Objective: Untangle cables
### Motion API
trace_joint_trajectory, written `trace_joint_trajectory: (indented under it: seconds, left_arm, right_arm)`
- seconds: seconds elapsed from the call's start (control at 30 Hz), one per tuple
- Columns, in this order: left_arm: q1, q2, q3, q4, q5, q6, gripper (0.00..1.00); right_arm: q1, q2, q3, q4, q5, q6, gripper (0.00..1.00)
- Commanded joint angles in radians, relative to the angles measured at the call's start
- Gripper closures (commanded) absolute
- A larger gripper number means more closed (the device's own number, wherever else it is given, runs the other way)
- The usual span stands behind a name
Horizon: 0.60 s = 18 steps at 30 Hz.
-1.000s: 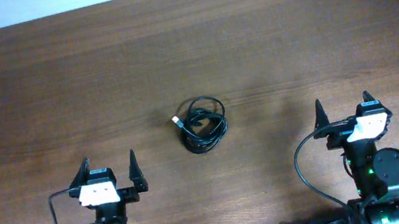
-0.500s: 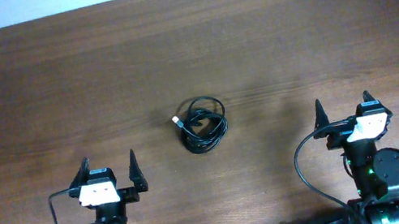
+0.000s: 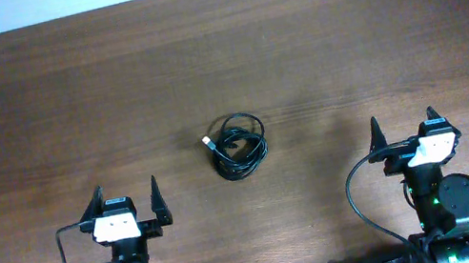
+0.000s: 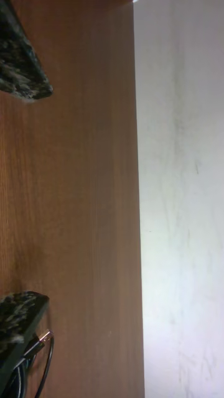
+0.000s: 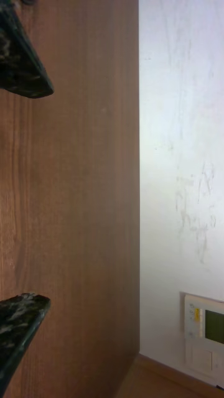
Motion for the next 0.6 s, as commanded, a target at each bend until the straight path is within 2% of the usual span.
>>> trace_joint_trajectory:
  seconds: [0.0, 0.07, 0.13, 0.23, 0.37, 0.47, 0.57]
  left_arm:
    - [-0.003, -0.001, -0.007, -0.001, -0.014, 0.019, 0.01]
    - [-0.003, -0.001, -0.007, 0.034, -0.025, 0.023, 0.01]
    - [-0.004, -0.001, -0.007, 0.150, 0.036, 0.023, 0.01]
    - [-0.003, -0.001, -0.007, 0.154, 0.043, 0.023, 0.01]
    - [-0.006, -0.001, -0.007, 0.252, 0.127, -0.053, 0.01]
    - [-0.006, -0.001, 0.017, 0.254, 0.124, -0.152, 0.02]
    - [-0.006, 0.023, 0.084, 0.186, 0.121, -0.168, 0.01]
  right_arm:
    - [0.005, -0.008, -0.005, -0.005, 0.009, 0.000, 0.02]
    - [0.005, -0.008, -0.005, -0.005, 0.009, 0.000, 0.01]
    - [0.005, -0.008, -0.005, -0.006, 0.009, 0.000, 0.01]
    - [0.005, -0.008, -0.005, -0.006, 0.009, 0.000, 0.02]
    - [0.005, -0.008, -0.005, -0.006, 0.009, 0.000, 0.02]
    - [0.005, -0.008, -0.005, -0.005, 0.009, 0.000, 0.02]
    - [0.005, -0.008, -0.005, -0.006, 0.009, -0.001, 0.01]
